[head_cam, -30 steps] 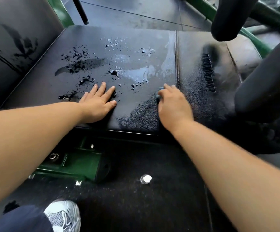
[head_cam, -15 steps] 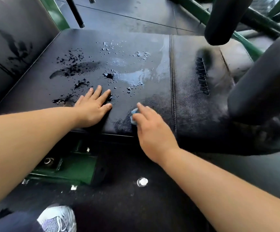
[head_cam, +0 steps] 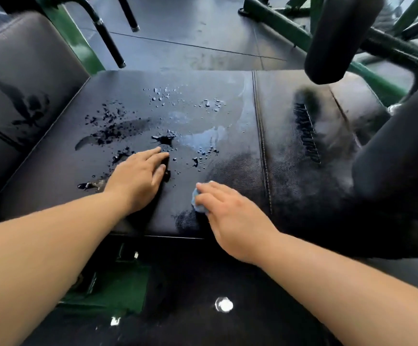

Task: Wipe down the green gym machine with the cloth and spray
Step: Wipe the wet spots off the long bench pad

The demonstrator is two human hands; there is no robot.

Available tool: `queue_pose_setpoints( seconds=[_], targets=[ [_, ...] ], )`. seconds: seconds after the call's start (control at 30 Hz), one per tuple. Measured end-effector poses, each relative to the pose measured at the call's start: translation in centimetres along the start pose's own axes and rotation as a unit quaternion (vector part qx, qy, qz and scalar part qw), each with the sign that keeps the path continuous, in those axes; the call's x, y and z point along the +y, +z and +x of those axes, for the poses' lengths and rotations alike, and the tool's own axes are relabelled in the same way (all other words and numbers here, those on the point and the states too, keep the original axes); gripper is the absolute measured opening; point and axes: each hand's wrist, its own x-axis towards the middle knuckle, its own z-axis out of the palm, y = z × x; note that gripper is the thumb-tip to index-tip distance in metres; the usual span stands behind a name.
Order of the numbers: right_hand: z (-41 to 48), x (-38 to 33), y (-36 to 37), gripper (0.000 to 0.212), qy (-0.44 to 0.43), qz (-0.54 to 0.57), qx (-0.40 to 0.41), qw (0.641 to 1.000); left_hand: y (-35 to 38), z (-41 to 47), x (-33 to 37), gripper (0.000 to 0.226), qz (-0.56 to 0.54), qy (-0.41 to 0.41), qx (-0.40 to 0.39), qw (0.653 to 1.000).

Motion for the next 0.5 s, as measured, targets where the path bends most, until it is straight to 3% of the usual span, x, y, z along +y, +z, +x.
queue_pose_setpoints(
  seconds=[0.1,0.23,0.3,0.4,0.5],
  targets=[
    [2.0,2.5,-1.7,0.036,-0.030,-0.040,-0.046,0.998,0.0,2.0,0.1,0.046,0.000,0.007,-0.036,0.999],
    [10.0,10.2,-3.9,0.046,0.210,-0.132,-0.049,0.968,0.1,3.3,-0.2,0.044,-0.043,-0.014,-0.048,0.998],
    [11.8,11.3,-4.0,0.048,0.249,-0.123,-0.045,0.960,0.2,3.3,-0.2,0.044,-0.057,-0.010,-0.044,0.997],
    [9.5,7.0,-1.5,0.040,0.178,-0.026,-0.010,0.984,-0.3,3.5,-0.6,0.048,-0.098,-0.017,-0.065,0.993],
    [3.8,0.4,0.4,0.033,0.053,0.027,-0.011,0.998,-1.6,3.8,-0.9,0.062,-0.141,-0.063,-0.093,0.983]
  ],
)
